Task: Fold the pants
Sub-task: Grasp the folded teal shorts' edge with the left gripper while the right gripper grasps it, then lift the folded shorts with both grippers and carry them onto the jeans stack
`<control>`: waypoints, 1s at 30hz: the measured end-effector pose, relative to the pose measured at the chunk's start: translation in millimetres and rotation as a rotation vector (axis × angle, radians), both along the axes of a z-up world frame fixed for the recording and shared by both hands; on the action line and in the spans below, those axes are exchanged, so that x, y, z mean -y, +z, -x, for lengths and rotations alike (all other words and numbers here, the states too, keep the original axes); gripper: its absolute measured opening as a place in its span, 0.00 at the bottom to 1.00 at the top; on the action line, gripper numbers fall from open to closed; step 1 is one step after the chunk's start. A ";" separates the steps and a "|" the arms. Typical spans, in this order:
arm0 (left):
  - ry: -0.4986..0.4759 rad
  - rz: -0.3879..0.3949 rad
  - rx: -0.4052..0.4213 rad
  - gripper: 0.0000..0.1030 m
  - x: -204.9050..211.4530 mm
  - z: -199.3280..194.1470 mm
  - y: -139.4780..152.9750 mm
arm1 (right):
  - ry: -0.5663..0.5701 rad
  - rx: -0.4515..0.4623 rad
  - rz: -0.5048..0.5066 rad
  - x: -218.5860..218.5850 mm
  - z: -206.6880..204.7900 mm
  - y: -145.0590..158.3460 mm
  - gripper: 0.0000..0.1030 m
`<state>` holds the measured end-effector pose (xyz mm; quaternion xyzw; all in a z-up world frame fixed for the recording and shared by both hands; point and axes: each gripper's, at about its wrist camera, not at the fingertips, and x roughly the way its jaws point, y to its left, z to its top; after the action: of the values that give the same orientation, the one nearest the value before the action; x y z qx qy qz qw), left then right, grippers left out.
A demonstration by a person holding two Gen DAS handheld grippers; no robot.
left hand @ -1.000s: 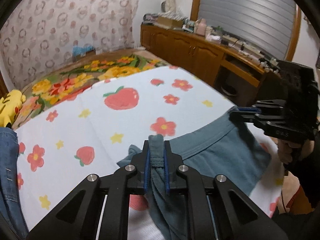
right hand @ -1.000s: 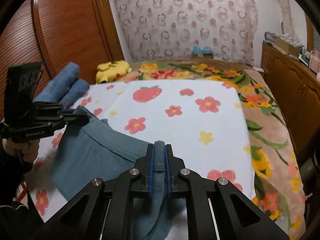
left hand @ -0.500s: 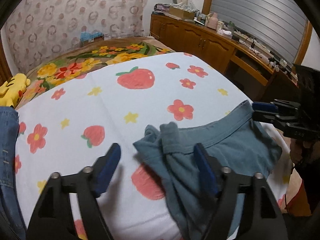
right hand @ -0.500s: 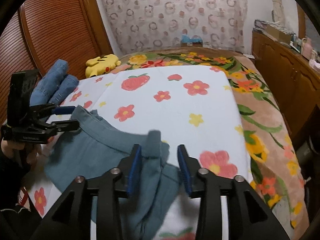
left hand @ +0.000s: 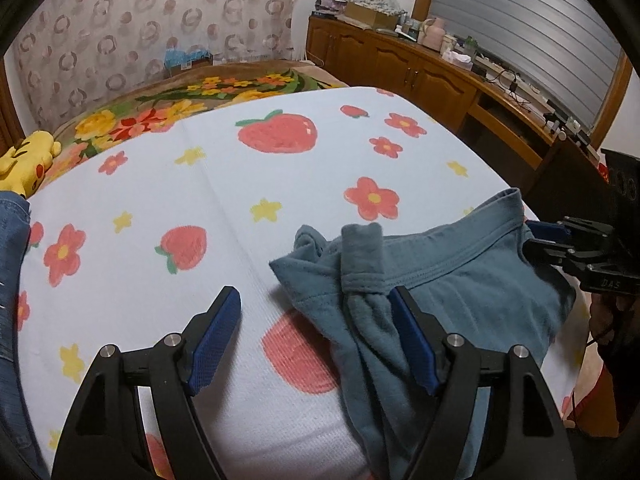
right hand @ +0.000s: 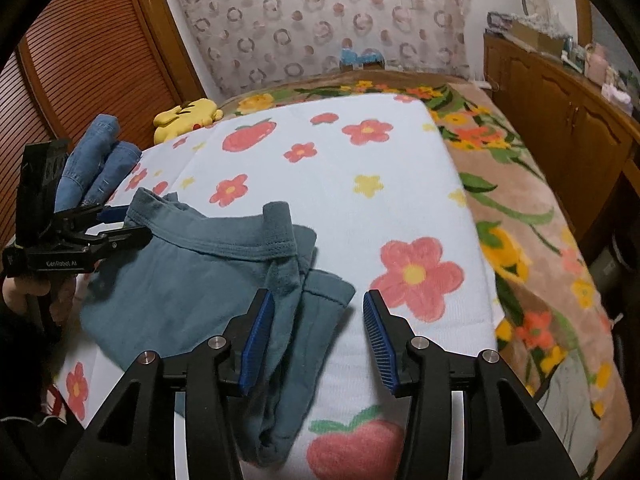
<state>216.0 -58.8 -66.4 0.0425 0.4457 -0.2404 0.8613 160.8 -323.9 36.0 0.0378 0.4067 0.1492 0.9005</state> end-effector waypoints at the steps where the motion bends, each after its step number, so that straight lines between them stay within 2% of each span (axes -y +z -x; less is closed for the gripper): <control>1: 0.000 0.002 -0.003 0.75 -0.1 -0.2 -0.7 | 0.005 -0.006 -0.007 -0.5 -1.5 -1.2 0.47; 7: -0.008 0.020 -0.004 0.73 1.3 2.4 -2.4 | 0.043 -0.001 -0.021 -7.1 -7.4 -2.2 0.47; 9: -0.030 0.040 -0.006 0.64 2.9 4.1 -1.8 | 0.054 0.000 -0.018 -9.1 -9.3 -3.2 0.47; 11: -0.046 0.056 -0.011 0.57 5.0 4.9 -1.6 | 0.063 0.001 -0.022 -9.6 -10.6 -4.4 0.40; 13: -0.058 0.074 -0.019 0.48 7.0 5.1 -0.9 | 0.064 0.003 -0.025 -10.1 -11.2 -5.7 0.39; 16: -0.071 0.102 -0.033 0.36 9.0 4.9 -1.3 | 0.064 0.002 -0.038 -9.2 -11.4 -6.9 0.32; 17: -0.073 0.106 -0.033 0.35 9.3 5.4 -1.1 | 0.066 0.001 -0.043 -9.1 -11.3 -7.7 0.27; 19: -0.082 0.113 -0.029 0.23 10.4 8.7 1.2 | 0.076 -0.003 -0.056 -10.6 -11.4 -9.1 0.19; 20: -0.087 0.116 -0.020 0.21 11.4 11.7 3.4 | 0.085 -0.005 -0.062 -11.9 -11.3 -9.8 0.14; 21: -0.092 0.114 -0.009 0.19 12.7 14.7 6.0 | 0.092 -0.002 -0.063 -13.0 -10.4 -9.5 0.14; 26: -0.086 0.129 0.045 0.16 10.3 26.2 22.4 | 0.101 0.047 -0.066 -13.6 -3.2 -0.6 0.11; 30: -0.078 0.113 0.081 0.16 6.0 35.4 34.5 | 0.112 0.087 -0.058 -20.1 3.6 9.0 0.10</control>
<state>180.6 -64.8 -31.9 0.0207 0.3941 -0.2967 0.8696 157.2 -303.7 45.0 0.0347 0.3640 0.2125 0.9062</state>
